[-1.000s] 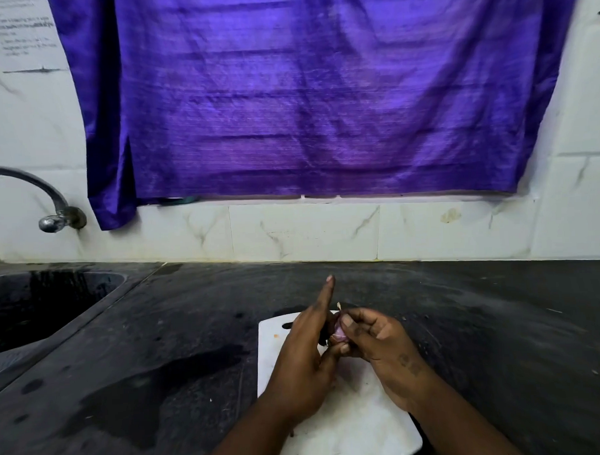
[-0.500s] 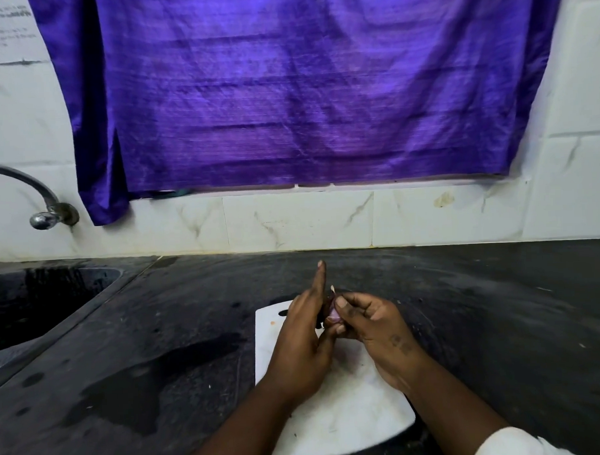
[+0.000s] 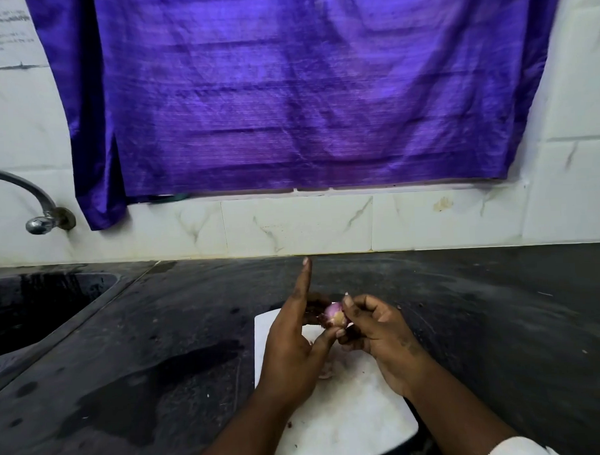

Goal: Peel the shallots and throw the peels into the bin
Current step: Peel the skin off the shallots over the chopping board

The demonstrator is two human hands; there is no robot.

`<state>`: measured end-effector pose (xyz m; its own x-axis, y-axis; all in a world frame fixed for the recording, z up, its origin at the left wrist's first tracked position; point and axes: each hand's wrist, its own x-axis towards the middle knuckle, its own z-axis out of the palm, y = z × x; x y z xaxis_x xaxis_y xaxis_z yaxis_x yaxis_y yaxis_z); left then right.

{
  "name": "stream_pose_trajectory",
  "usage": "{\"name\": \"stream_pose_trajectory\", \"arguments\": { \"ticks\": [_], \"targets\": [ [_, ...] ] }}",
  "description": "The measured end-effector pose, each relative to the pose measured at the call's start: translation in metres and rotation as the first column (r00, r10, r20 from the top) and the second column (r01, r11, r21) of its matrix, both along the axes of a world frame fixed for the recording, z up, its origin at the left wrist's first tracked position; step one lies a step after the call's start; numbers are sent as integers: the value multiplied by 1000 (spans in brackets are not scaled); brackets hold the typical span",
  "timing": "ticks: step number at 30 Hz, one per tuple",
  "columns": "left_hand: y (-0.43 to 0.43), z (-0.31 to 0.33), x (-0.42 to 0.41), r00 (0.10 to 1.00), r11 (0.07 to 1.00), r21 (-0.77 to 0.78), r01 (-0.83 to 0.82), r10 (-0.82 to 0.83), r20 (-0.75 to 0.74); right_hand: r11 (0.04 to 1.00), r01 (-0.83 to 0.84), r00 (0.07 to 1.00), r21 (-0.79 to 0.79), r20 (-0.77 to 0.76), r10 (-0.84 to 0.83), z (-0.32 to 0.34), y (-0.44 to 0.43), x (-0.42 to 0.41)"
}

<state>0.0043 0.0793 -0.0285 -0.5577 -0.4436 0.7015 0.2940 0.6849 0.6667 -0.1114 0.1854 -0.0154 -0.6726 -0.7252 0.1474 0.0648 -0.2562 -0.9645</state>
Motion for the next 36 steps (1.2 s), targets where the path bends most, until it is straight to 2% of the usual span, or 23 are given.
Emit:
{"name": "stream_pose_trajectory", "arguments": {
  "ticks": [3, 11, 17, 20, 24, 28, 36],
  "targets": [
    [-1, -1, 0, 999, 999, 28, 27, -26, -23, 1000, -12, 1000, 2, 1, 12, 0, -1, 0],
    [-3, -3, -1, 1000, 1000, -19, 9, -10, -10, 999, -27, 999, 25, 25, 27, 2, 1, 1],
    [1, 1, 1, 996, 987, -142, -79, 84, 36, 1000, 3, 999, 8, 49, -3, 4, 2, 1],
    [1, 1, 1, 996, 989, -123, -81, 84, 18, 1000, 2, 998, -1, 59, -2, 4, 2, 1],
    [1, 1, 4, 999, 998, -24, -50, 50, 13, 1000, 16, 997, -13, 80, -15, 3, 1, 0],
    [-1, -1, 3, 998, 995, -80, -61, 60, -13, 999, 33, 997, -14, 75, -32, 3, 1, -2],
    [-2, -3, 0, 997, 995, -85, -61, 65, 44, 999, 35, 990, -22, 136, -32, 5, 3, -4]
  ]
}}
